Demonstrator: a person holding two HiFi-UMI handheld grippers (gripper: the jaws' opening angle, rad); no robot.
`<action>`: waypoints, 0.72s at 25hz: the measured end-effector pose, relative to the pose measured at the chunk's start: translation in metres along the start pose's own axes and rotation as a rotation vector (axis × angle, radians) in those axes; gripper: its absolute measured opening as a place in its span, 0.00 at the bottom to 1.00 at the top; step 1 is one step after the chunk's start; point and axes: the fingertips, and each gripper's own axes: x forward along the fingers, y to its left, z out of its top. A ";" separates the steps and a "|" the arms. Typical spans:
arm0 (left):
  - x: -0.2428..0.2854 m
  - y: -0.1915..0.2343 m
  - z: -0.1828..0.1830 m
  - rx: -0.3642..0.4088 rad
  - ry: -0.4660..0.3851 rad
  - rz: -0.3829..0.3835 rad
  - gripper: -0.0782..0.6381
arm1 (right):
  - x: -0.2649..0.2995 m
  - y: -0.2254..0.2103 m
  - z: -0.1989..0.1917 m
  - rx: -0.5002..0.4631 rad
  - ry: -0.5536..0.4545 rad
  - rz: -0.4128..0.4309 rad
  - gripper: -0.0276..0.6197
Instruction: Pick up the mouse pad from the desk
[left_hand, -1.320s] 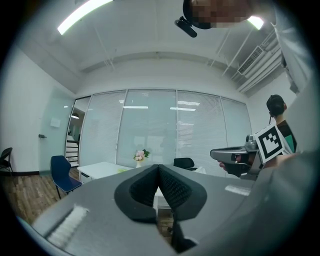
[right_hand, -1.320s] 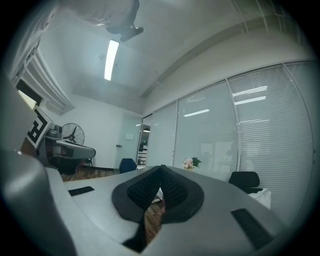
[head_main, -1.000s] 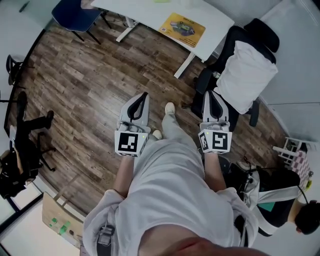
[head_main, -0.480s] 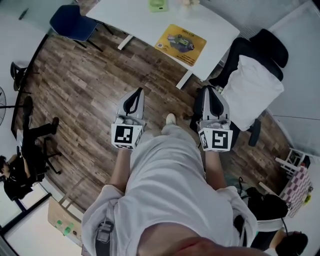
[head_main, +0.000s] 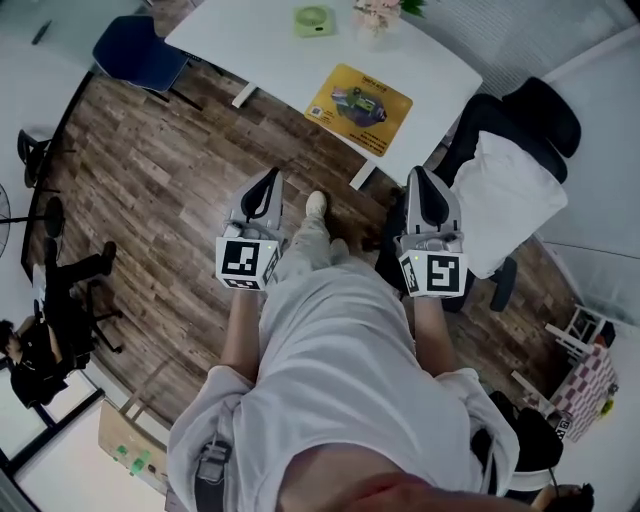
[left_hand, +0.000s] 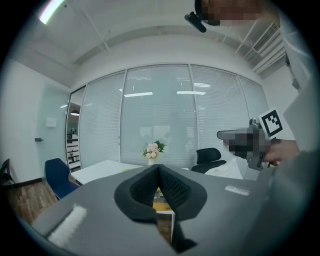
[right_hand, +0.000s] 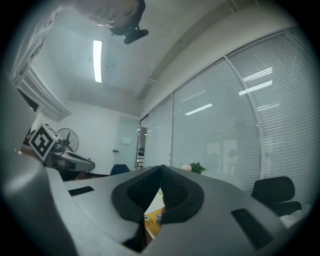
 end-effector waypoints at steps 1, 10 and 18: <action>0.007 0.004 0.002 -0.004 -0.007 0.003 0.09 | 0.007 -0.003 0.001 -0.002 0.000 -0.003 0.04; 0.116 0.053 0.025 0.002 -0.080 -0.017 0.09 | 0.092 -0.043 0.000 -0.018 0.000 -0.084 0.04; 0.230 0.076 0.051 0.006 -0.136 -0.159 0.09 | 0.174 -0.087 -0.012 -0.043 0.030 -0.174 0.04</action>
